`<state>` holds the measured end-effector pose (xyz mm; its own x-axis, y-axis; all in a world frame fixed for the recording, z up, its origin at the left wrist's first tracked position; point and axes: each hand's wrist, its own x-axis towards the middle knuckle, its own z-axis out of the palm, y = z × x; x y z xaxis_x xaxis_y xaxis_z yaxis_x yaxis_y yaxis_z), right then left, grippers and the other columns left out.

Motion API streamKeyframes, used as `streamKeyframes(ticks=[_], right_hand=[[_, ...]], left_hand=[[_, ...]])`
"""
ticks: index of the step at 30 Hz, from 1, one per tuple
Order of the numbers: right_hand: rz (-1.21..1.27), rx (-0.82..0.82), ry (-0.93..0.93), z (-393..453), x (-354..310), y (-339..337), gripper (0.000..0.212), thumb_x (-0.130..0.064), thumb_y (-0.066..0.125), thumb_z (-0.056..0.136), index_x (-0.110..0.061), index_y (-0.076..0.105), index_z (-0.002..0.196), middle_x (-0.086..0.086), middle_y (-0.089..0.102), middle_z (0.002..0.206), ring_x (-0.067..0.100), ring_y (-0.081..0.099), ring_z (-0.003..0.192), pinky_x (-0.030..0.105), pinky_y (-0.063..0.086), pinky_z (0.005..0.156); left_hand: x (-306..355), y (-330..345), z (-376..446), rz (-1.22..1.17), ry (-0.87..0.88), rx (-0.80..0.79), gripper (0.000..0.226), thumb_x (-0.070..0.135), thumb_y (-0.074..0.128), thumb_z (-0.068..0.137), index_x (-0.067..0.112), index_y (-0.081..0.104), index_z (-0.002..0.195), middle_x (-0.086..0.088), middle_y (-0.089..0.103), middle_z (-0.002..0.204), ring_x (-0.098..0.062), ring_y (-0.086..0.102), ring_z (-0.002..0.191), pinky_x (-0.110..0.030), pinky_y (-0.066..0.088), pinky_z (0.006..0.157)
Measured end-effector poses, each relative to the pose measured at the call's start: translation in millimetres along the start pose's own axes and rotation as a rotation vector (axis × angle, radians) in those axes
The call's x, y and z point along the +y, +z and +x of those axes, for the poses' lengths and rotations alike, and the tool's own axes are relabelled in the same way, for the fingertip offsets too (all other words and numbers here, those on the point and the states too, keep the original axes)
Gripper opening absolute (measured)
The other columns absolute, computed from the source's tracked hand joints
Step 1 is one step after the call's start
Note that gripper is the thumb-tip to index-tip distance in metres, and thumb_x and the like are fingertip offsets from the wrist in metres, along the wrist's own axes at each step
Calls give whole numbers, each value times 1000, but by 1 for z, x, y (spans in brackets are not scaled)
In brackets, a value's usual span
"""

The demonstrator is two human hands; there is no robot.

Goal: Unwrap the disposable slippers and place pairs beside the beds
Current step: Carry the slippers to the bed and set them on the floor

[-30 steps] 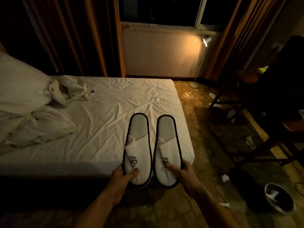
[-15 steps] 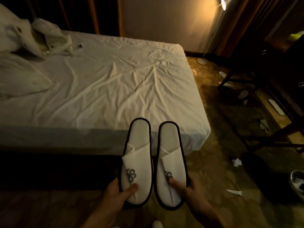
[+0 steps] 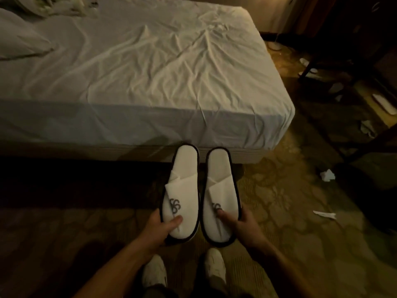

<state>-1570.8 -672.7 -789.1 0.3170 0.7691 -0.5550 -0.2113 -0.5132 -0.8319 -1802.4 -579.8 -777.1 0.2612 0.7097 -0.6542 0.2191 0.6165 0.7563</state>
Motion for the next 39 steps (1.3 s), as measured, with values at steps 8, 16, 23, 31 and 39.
streamKeyframes(ticks=[8,16,23,31,39], right_hand=[[-42,89,201,133,107,-3,36,-18,61,101,-13,58,136,16,65,135,29,64,114,39,54,93],[-155,120,381,244,163,1,33,-14,50,106,-18,53,139,0,66,116,21,64,106,38,60,90],[-152,265,319,291,209,7,34,-8,64,98,-9,49,129,15,68,117,35,69,106,59,58,93],[-92,352,438,285,253,-3,52,9,71,83,-10,43,123,17,65,112,33,68,94,38,57,62],[13,316,421,275,275,-9,68,5,75,86,-8,42,143,18,65,122,37,69,101,43,61,72]], left_hand=[[-82,3,162,-23,-135,52,43,8,40,108,2,41,151,-19,49,152,-37,45,140,-44,37,113],[-157,1,284,127,-312,77,42,2,45,106,-1,46,147,-21,50,151,-37,49,138,-41,41,111],[-181,16,337,323,-250,108,35,10,60,100,8,48,133,-17,59,136,-23,56,111,-32,44,87],[-207,17,349,440,-331,154,57,-1,54,99,5,37,153,-21,45,155,-38,43,142,-47,40,114],[-217,27,343,451,-338,96,79,-7,60,93,13,23,161,-18,34,162,-37,35,148,-50,36,119]])
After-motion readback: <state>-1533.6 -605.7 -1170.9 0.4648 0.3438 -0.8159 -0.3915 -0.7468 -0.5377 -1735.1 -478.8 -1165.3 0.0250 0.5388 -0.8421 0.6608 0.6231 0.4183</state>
